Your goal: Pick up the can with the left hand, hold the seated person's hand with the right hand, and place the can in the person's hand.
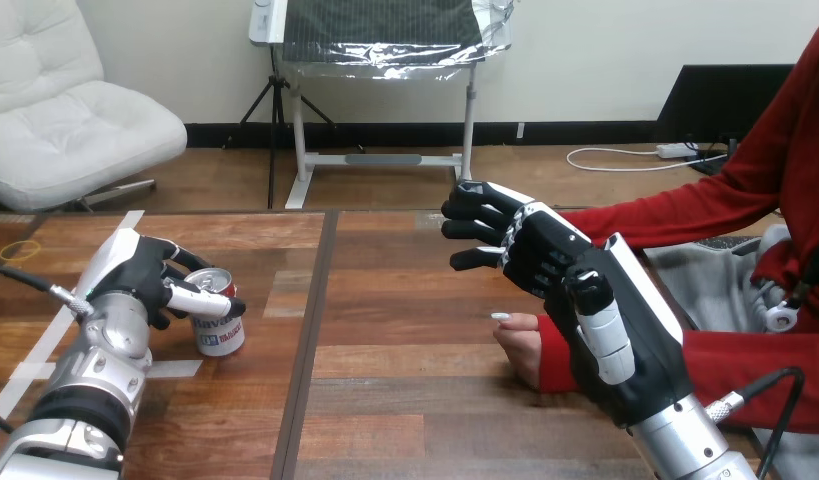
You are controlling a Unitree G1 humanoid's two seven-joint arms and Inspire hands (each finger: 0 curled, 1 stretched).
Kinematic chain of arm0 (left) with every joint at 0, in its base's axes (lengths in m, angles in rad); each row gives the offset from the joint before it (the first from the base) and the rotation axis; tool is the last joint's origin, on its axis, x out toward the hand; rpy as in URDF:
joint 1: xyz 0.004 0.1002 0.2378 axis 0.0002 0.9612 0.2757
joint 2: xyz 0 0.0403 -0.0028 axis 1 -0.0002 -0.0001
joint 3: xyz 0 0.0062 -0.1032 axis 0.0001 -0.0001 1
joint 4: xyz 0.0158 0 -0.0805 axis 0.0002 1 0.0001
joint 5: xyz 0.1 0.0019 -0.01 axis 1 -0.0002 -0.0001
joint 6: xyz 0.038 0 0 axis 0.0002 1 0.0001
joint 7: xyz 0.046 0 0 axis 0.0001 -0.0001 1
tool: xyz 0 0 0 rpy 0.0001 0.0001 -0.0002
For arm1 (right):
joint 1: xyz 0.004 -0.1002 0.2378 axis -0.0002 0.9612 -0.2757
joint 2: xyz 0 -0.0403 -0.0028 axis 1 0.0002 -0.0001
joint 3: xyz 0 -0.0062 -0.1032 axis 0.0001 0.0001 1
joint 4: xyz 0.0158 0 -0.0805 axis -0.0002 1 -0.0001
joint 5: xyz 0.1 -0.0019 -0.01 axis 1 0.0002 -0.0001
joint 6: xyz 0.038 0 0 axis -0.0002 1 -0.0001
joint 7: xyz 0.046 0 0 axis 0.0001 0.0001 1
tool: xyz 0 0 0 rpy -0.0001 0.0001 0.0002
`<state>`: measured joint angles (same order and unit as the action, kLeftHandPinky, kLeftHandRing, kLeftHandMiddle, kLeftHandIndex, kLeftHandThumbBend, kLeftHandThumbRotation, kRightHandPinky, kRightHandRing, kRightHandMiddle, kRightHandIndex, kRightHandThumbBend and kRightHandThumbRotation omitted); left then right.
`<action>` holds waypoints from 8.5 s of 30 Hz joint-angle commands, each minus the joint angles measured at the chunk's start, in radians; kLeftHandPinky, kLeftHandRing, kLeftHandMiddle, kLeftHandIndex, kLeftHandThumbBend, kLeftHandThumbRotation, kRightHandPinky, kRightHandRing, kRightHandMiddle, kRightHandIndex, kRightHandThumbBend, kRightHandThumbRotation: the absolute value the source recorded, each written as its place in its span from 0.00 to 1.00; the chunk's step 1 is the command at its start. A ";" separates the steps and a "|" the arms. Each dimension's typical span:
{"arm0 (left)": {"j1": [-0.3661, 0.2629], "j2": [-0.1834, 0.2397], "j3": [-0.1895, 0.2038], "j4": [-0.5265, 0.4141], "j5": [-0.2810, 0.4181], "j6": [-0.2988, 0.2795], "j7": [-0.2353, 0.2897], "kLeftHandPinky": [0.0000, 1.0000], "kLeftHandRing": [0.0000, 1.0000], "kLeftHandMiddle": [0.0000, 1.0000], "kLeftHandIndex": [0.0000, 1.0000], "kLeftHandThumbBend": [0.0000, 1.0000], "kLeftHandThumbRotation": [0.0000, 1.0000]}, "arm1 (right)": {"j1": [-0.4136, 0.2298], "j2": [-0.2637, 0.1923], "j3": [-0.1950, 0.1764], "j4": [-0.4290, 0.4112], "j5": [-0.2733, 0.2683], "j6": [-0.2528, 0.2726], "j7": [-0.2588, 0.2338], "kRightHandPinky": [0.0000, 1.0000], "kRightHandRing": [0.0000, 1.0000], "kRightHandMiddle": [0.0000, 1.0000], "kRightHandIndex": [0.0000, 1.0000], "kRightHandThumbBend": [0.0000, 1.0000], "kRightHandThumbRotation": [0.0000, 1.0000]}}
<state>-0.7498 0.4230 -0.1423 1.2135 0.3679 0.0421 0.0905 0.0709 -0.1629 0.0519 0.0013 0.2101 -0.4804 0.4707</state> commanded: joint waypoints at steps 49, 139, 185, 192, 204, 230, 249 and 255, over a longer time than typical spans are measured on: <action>-0.043 0.028 -0.003 -0.137 0.006 -0.049 0.063 0.38 0.42 0.47 0.49 0.74 0.00 | -0.091 -0.031 -0.054 0.036 -0.091 -0.046 -0.057 0.68 0.78 0.79 0.79 0.87 1.00; 0.304 0.043 0.109 -1.098 -0.010 0.190 -0.149 0.32 0.36 0.41 0.44 0.73 0.00 | -0.743 -0.420 0.062 0.901 -0.611 -0.061 -0.053 0.70 0.84 0.87 0.88 1.00 0.50; 0.305 0.026 0.129 -1.092 -0.013 0.202 -0.160 0.31 0.35 0.41 0.44 0.74 0.00 | -0.789 -0.524 0.069 0.945 -0.576 -0.010 0.136 0.73 0.84 0.89 0.88 1.00 0.34; 0.308 0.029 0.131 -1.093 -0.014 0.197 -0.159 0.31 0.35 0.41 0.44 0.73 0.00 | -0.784 -0.523 0.074 0.936 -0.575 0.008 0.170 0.76 0.87 0.89 0.88 1.00 0.30; 0.308 0.028 0.139 -1.098 -0.020 0.200 -0.163 0.31 0.35 0.40 0.44 0.73 0.00 | -0.769 -0.518 0.092 0.934 -0.588 -0.001 0.164 0.79 0.88 0.89 0.88 1.00 0.31; 0.307 0.031 0.154 -1.104 -0.035 0.195 -0.175 0.30 0.35 0.40 0.43 0.74 0.00 | -0.758 -0.491 0.130 0.930 -0.601 0.047 0.140 0.83 0.87 0.87 0.84 1.00 0.17; 0.309 0.032 0.158 -1.110 -0.033 0.193 -0.189 0.30 0.35 0.40 0.43 0.74 0.00 | -0.776 -0.485 0.166 0.942 -0.613 0.048 0.138 0.79 0.80 0.79 0.76 1.00 0.10; 0.309 0.030 0.158 -1.110 -0.032 0.196 -0.189 0.31 0.35 0.41 0.44 0.74 0.00 | -0.780 -0.483 0.177 0.949 -0.618 0.045 0.137 0.76 0.77 0.76 0.73 1.00 0.08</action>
<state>-0.3654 0.4304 -0.0085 0.1652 0.3412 0.2489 -0.1052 -0.6394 -0.6633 0.2189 0.9643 -0.4082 -0.4253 0.6286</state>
